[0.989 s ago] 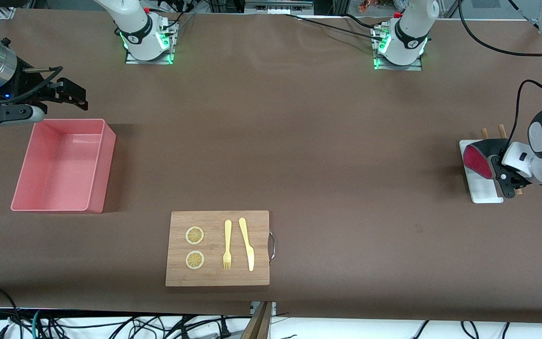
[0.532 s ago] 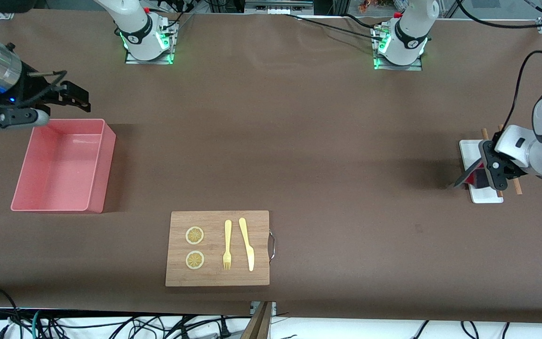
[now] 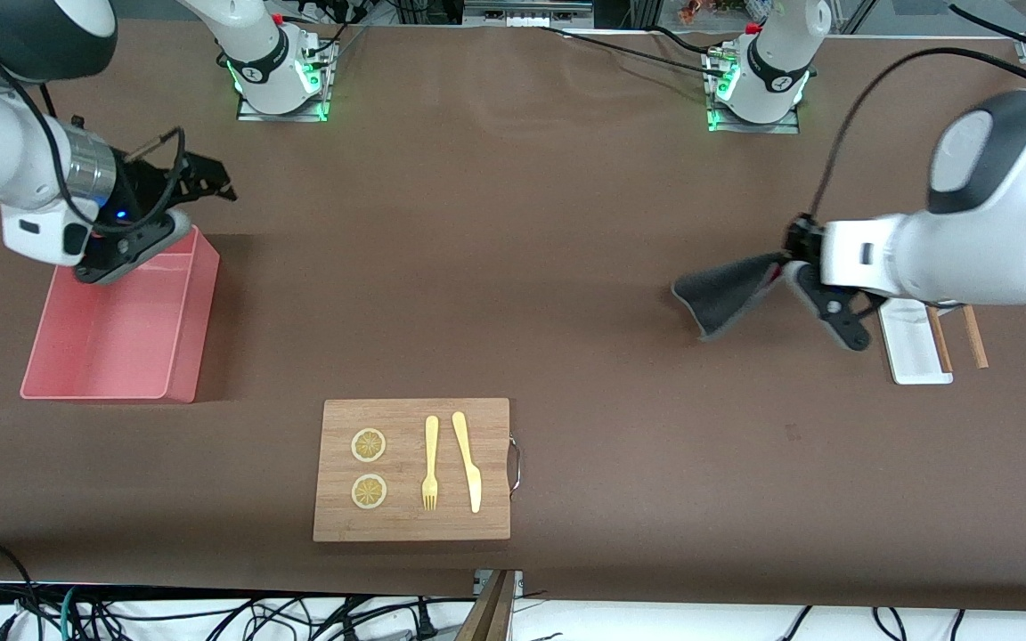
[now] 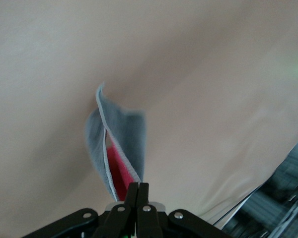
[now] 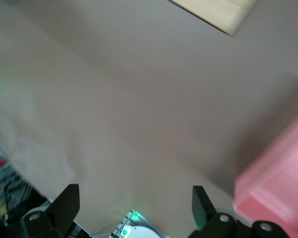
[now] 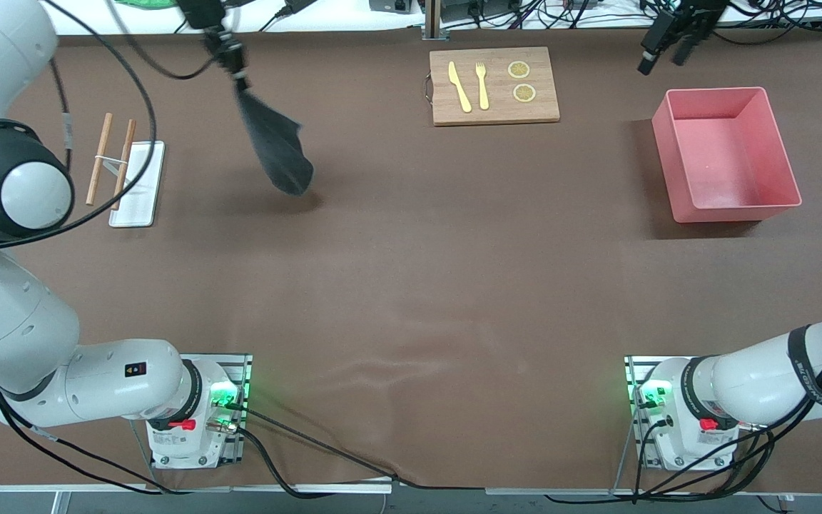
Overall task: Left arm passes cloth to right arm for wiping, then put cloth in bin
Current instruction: 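Lift the cloth with the left gripper while the right gripper approaches, then grasp the cloth with the right gripper beside the left gripper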
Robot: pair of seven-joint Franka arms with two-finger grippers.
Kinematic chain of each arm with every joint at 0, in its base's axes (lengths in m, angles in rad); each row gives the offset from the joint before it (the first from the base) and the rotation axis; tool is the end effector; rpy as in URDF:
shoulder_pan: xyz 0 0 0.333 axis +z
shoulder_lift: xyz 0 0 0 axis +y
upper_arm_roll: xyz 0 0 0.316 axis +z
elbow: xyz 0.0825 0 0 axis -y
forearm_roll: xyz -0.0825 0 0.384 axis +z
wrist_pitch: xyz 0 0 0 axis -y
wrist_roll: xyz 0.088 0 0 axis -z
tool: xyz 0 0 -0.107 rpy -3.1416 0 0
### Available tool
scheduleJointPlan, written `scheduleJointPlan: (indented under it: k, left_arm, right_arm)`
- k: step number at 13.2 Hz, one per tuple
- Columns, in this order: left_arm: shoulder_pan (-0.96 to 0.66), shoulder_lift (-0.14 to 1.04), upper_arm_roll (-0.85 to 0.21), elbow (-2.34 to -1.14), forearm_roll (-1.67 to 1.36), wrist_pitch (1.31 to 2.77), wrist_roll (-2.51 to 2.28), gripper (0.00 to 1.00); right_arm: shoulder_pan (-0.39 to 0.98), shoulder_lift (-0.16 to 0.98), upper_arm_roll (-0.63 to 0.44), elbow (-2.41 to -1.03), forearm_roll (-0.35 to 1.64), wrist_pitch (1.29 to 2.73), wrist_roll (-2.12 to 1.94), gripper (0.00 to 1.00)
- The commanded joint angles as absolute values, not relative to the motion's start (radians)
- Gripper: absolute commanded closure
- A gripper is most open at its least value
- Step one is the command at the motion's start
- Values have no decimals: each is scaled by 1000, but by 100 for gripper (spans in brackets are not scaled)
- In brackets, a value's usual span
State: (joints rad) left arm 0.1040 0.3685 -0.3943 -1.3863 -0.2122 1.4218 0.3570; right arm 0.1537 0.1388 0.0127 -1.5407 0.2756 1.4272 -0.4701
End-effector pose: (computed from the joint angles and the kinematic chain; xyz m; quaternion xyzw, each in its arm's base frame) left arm 0.6054 -0.1671 0.4999 0.9230 -0.3079 -0.1436 0.1805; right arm 0.5619 0.1266 0.5538 -0.9324 -0.3098 0.1023 0.1555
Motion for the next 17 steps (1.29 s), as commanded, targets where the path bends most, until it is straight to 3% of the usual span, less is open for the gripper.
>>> scheduleJointPlan:
  k: [1, 3, 8, 13, 17]
  left_arm:
    - [-7, 408, -394, -1304, -322, 1516, 87, 100]
    - [-81, 408, -393, -1304, -435, 1656, -68, 100]
    - [-193, 442, -394, -1304, -726, 2007, -301, 100]
    - [-299, 454, -394, -1301, -974, 2156, -334, 100]
    - [-351, 456, -394, -1302, -1003, 2318, -408, 100]
  right_arm:
    - [155, 191, 23, -1542, 414, 1457, -670, 0]
    - [211, 222, 37, -1545, 478, 1497, -695, 0]
    - [382, 285, 38, -1582, 583, 1788, -814, 0]
    - [449, 319, 38, -1577, 580, 1942, -880, 0]
    - [483, 351, 38, -1572, 580, 2016, -870, 0]
